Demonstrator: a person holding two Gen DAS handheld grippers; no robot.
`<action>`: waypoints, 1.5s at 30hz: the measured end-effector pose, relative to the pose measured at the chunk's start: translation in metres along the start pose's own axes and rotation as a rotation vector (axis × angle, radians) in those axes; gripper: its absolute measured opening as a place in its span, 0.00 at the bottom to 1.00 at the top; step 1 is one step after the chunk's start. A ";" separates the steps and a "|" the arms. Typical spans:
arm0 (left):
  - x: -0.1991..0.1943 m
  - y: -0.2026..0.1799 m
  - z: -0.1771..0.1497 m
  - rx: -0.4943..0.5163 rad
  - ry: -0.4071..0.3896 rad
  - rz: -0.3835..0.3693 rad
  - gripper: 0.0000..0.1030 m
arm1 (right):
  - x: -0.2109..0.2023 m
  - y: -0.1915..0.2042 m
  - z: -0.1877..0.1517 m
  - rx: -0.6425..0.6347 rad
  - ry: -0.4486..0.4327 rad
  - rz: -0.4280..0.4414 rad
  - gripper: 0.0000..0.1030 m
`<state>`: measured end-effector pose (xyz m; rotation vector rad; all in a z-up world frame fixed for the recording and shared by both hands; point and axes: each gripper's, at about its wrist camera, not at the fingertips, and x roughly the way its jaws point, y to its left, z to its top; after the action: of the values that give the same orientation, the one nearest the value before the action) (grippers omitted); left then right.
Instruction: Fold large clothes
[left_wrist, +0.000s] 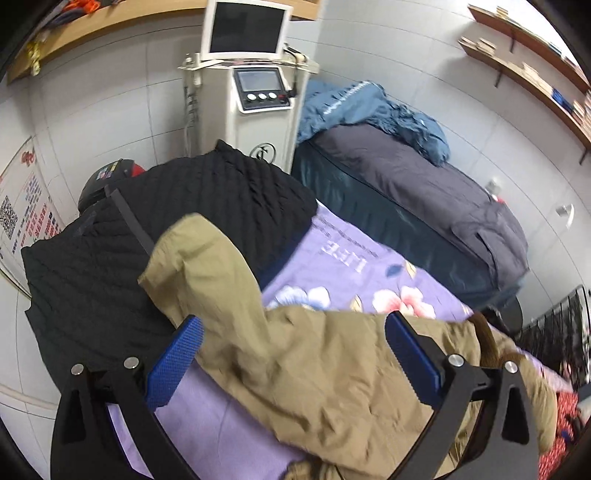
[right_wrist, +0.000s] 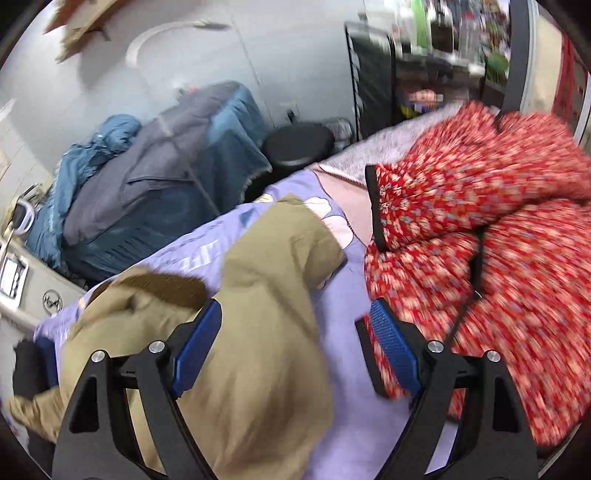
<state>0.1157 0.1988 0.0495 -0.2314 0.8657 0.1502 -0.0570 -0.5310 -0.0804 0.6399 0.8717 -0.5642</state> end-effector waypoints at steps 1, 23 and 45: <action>0.002 -0.004 -0.007 0.005 0.011 -0.011 0.94 | 0.016 -0.002 0.009 0.003 0.017 -0.003 0.80; 0.000 -0.130 -0.080 0.214 0.157 -0.141 0.94 | 0.013 0.015 0.053 -0.268 0.002 -0.045 0.07; 0.032 -0.172 -0.079 0.301 0.170 -0.192 0.94 | -0.165 -0.151 0.020 0.099 -0.107 -0.457 0.77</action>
<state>0.1164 0.0132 -0.0007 -0.0449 1.0169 -0.1811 -0.2365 -0.6165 0.0245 0.4934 0.8969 -1.0492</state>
